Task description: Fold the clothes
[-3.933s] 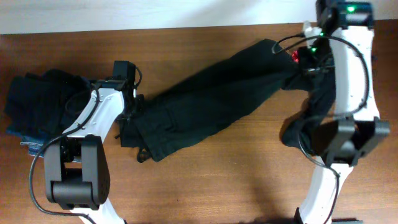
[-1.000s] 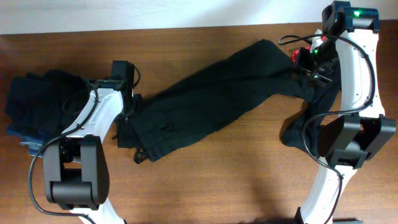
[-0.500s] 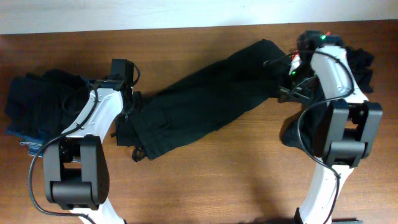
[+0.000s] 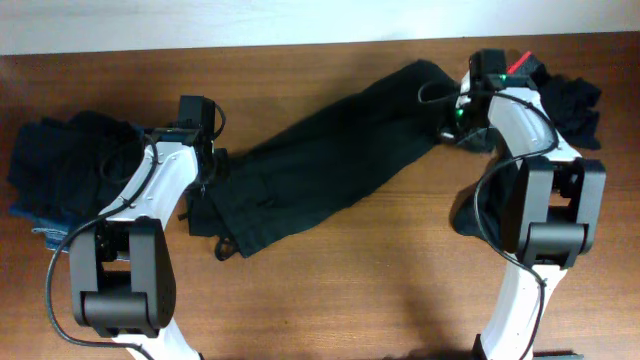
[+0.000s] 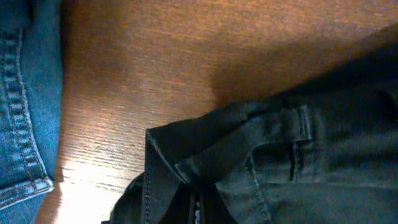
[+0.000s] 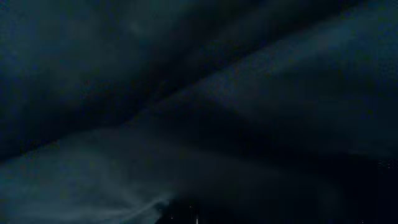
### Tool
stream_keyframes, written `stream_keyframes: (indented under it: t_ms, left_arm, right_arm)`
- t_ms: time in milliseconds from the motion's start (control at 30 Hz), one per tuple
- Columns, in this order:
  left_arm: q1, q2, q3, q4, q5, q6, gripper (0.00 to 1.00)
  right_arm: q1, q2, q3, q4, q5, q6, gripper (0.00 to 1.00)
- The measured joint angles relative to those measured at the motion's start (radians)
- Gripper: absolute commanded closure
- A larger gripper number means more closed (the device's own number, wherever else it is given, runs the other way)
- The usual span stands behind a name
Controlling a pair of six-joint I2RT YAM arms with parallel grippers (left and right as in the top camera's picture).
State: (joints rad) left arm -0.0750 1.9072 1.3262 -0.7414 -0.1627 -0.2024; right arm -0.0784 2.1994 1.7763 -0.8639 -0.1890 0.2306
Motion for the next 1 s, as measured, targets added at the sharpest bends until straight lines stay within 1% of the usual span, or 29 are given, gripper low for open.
stream_keyframes:
  t_ms: [200, 333, 400, 467, 500, 533, 567, 600, 667, 733, 767, 800, 833, 867, 967, 1000]
  left_arm:
    - [0.000, 0.000, 0.000, -0.003, -0.003, 0.000, 1.00]
    - [0.000, 0.000, 0.000, -0.004, -0.003, 0.000, 1.00]
    - [0.000, 0.000, 0.000, -0.003, -0.003, 0.000, 1.00]
    - [0.000, 0.000, 0.000, -0.005, -0.003, 0.000, 1.00]
    - [0.000, 0.000, 0.000, -0.006, -0.003, 0.000, 1.00]
    - [0.000, 0.000, 0.000, -0.006, -0.003, 0.000, 1.00]
    - [0.000, 0.000, 0.000, -0.006, -0.003, 0.000, 1.00]
    - [0.000, 0.000, 0.000, -0.007, -0.003, 0.000, 1.00]
    - [0.000, 0.000, 0.000, -0.007, -0.003, 0.006, 1.00]
    - [0.000, 0.000, 0.000, -0.007, -0.003, 0.013, 1.00]
    - [0.000, 0.000, 0.000, -0.007, -0.003, 0.016, 1.00]
    - [0.000, 0.000, 0.000, -0.007, -0.003, 0.019, 1.00]
    - [0.000, 0.000, 0.000, -0.007, -0.003, 0.022, 1.00]
    - [0.000, 0.000, 0.000, -0.007, -0.003, 0.023, 1.00]
    - [0.000, 0.000, 0.000, -0.003, -0.004, 0.023, 1.00]
    - [0.000, 0.000, 0.000, -0.001, -0.004, 0.023, 1.00]
  right_arm:
    - [0.001, 0.000, 0.158, 0.029, -0.005, -0.090, 0.96]
    - [0.001, 0.000, 0.172, 0.063, -0.004, -0.118, 0.96]
    - [0.001, 0.000, 0.175, 0.013, -0.003, -0.122, 0.96]
    - [-0.003, 0.000, 0.176, -0.088, -0.004, -0.097, 0.95]
    - [-0.006, 0.000, 0.175, -0.131, -0.004, -0.071, 0.82]
    - [-0.011, 0.000, 0.175, -0.162, -0.004, -0.045, 0.58]
    - [-0.021, 0.000, 0.175, -0.190, -0.005, -0.014, 0.47]
    - [-0.034, 0.000, 0.176, -0.211, -0.005, 0.026, 0.44]
    - [-0.077, 0.000, 0.176, -0.258, -0.009, 0.106, 0.43]
    - [-0.152, 0.000, 0.176, -0.284, -0.022, 0.170, 0.41]
    - [-0.181, 0.000, 0.176, -0.287, -0.031, 0.186, 0.39]
    - [-0.212, 0.000, 0.176, -0.292, -0.041, 0.198, 0.31]
    - [-0.270, 0.000, 0.176, -0.307, -0.060, 0.216, 0.28]
    - [-0.320, 0.000, 0.176, -0.321, -0.072, 0.220, 0.27]
    - [-0.376, 0.000, 0.171, -0.350, -0.085, 0.209, 0.21]
    - [-0.379, 0.000, 0.162, -0.357, -0.091, 0.207, 0.21]
